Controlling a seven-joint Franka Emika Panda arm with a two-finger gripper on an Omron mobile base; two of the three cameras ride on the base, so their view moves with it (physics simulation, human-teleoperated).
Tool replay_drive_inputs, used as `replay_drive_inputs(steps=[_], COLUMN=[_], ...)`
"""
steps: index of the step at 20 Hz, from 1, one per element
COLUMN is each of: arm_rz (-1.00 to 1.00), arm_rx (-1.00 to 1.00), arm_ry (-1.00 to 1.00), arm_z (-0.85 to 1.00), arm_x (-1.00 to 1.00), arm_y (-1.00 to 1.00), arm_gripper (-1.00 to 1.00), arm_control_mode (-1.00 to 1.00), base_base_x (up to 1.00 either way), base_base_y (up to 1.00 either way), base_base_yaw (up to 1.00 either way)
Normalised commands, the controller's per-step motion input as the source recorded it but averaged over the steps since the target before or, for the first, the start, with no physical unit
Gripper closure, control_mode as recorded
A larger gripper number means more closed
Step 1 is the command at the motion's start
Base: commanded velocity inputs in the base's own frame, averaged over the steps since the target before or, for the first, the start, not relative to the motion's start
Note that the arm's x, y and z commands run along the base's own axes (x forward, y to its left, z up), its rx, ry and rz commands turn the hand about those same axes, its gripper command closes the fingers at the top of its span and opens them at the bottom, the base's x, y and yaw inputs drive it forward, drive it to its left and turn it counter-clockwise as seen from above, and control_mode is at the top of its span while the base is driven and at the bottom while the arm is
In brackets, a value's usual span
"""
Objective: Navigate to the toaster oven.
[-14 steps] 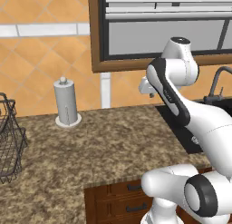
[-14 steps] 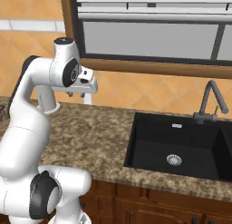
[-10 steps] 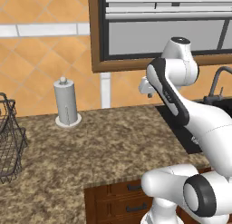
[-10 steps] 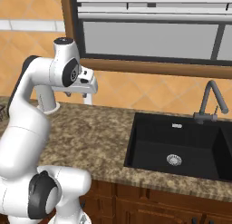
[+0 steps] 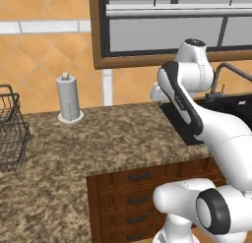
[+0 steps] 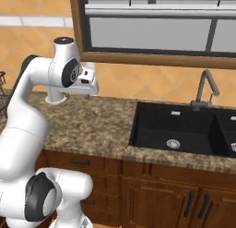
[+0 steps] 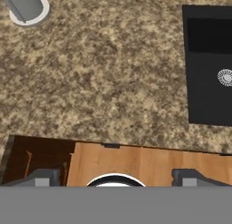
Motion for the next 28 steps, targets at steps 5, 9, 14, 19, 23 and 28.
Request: replay_drive_inputs(steps=[5,9,14,19,23,28], arm_rz=[0.00,0.00,0.00,0.00,0.00,0.00], arm_rx=[0.00,0.00,0.00,0.00,0.00,0.00], arm_ry=[0.00,0.00,0.00,0.00,0.00,0.00], arm_z=[0.00,0.00,0.00,0.00,0.00,0.00], arm_x=[0.00,0.00,0.00,0.00,0.00,0.00], arm_y=[0.00,0.00,0.00,0.00,0.00,0.00], arm_gripper=[-1.00,-1.00,-1.00,-1.00,-1.00,-1.00], arm_control_mode=[1.00,1.00,1.00,1.00,1.00,1.00], base_base_x=[-0.11,0.03,0.17,0.09,0.10,0.11], base_base_y=[-0.49,-0.70,-0.92,-1.00,-1.00,-1.00], base_base_yaw=[-0.30,-0.22,-0.03,0.00,0.00,0.00])
